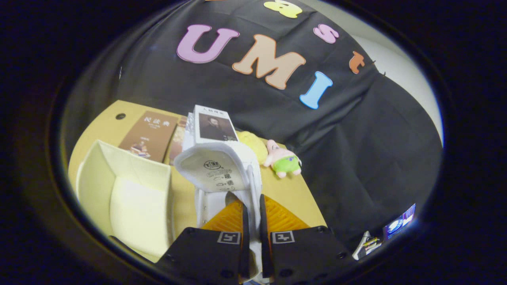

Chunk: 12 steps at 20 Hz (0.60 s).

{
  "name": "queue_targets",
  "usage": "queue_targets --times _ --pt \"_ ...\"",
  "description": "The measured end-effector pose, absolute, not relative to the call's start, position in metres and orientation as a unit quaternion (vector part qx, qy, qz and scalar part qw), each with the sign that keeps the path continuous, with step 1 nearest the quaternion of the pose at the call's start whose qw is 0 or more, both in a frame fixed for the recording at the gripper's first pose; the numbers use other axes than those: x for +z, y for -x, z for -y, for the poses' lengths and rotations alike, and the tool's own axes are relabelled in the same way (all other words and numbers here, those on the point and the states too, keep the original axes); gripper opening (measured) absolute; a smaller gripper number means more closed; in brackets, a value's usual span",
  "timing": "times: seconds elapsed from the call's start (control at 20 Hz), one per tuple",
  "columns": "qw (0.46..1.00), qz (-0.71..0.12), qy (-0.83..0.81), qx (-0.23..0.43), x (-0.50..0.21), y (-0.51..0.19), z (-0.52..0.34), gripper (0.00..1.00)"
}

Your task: Open the storage box then place both shoes into the box .Put the left shoe in first, then the right shoe, with the right side of both shoes facing outward in a uniform manner.

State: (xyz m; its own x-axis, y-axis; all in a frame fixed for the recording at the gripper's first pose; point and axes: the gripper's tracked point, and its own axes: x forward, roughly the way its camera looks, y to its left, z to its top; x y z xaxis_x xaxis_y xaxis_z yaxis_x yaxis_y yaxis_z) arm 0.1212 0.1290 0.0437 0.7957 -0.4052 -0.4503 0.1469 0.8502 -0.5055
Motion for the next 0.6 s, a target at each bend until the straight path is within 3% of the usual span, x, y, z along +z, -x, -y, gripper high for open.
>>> queue_targets --times 0.35,0.6 --pt "0.942 -0.291 0.154 -0.069 0.030 -0.113 -0.249 0.15" --pt "0.927 -0.338 0.136 -0.085 -0.010 -0.090 -0.277 0.15"
